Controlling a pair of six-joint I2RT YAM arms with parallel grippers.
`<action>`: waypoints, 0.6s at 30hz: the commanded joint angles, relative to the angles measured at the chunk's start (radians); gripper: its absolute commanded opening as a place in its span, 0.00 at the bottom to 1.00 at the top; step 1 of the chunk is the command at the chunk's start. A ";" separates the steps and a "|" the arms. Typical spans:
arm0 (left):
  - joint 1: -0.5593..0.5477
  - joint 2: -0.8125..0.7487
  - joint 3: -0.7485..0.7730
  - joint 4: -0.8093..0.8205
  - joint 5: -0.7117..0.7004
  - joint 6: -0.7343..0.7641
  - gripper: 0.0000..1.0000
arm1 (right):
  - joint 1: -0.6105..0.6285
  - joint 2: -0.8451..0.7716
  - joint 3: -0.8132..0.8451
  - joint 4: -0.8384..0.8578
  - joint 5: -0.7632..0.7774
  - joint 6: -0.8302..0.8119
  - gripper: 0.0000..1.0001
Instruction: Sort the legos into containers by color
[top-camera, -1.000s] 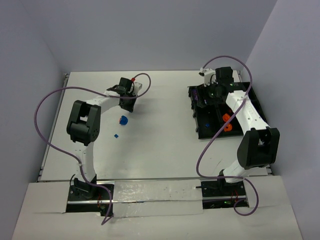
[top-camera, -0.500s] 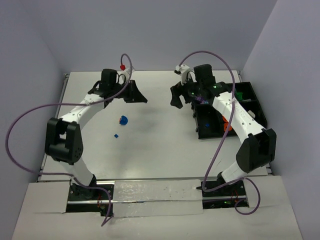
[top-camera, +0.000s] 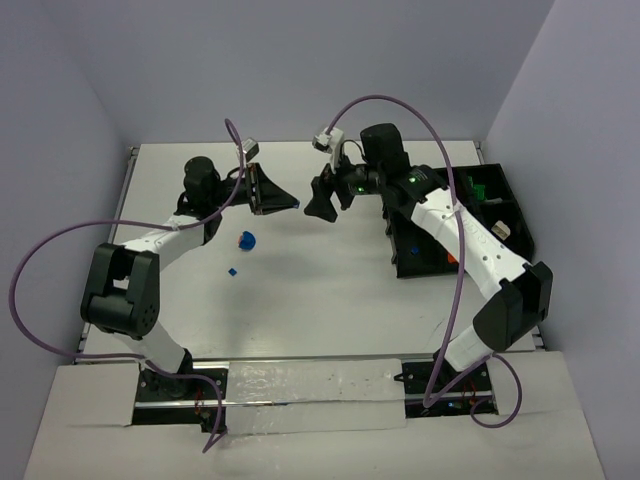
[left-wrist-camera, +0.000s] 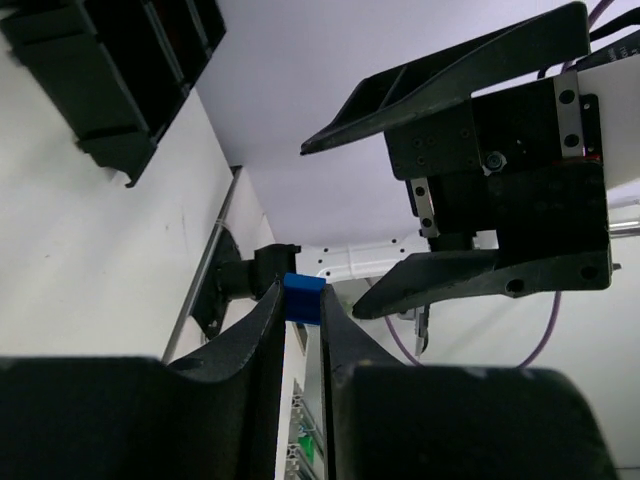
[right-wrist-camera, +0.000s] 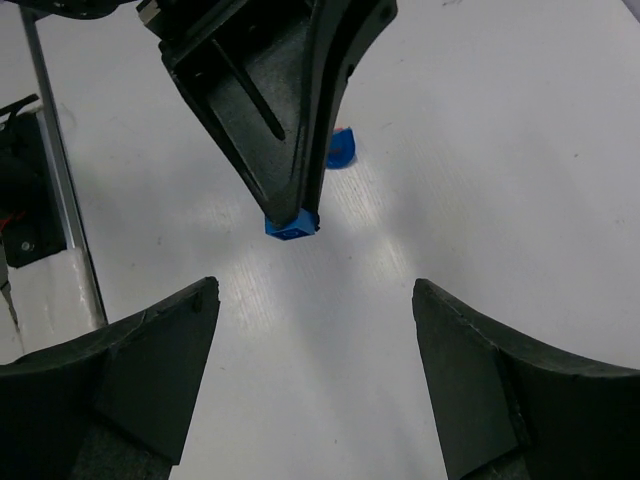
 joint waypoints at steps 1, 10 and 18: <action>0.000 -0.017 0.011 0.164 0.034 -0.120 0.01 | 0.033 0.007 0.068 0.023 -0.016 -0.028 0.82; -0.003 -0.010 0.012 0.151 0.030 -0.120 0.00 | 0.073 0.032 0.078 0.027 0.007 -0.052 0.74; -0.010 -0.008 0.014 0.131 0.033 -0.108 0.00 | 0.092 0.067 0.098 0.048 0.023 -0.061 0.67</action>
